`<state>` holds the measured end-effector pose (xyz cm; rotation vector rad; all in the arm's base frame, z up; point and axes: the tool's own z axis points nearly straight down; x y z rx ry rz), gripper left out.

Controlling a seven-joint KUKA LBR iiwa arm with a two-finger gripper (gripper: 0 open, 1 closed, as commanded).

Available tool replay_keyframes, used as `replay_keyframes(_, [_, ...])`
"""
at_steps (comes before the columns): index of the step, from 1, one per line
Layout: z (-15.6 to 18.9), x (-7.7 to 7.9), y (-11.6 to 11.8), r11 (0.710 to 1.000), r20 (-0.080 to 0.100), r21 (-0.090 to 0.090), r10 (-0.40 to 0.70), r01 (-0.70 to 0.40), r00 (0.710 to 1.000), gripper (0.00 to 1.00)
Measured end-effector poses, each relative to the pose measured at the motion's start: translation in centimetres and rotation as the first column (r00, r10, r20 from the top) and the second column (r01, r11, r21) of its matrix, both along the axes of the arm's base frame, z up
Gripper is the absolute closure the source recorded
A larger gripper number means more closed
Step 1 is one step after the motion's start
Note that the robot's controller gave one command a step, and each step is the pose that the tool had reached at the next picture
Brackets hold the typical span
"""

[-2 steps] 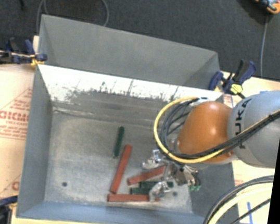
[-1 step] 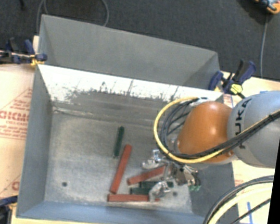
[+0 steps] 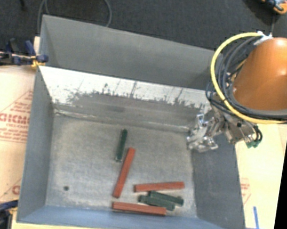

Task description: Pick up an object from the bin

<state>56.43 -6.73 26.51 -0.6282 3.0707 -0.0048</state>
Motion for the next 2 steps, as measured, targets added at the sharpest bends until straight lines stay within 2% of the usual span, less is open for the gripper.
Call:
replay_keyframes(1, [-0.1, 0.0, 0.0, 1.0, -0.002, 0.002, -0.001, 0.001, 1.0, 1.0])
replay_keyframes(2, [-9.7, 0.5, -0.7, 0.988, -0.009, 0.003, -0.158, 0.158, 0.987, 0.0])
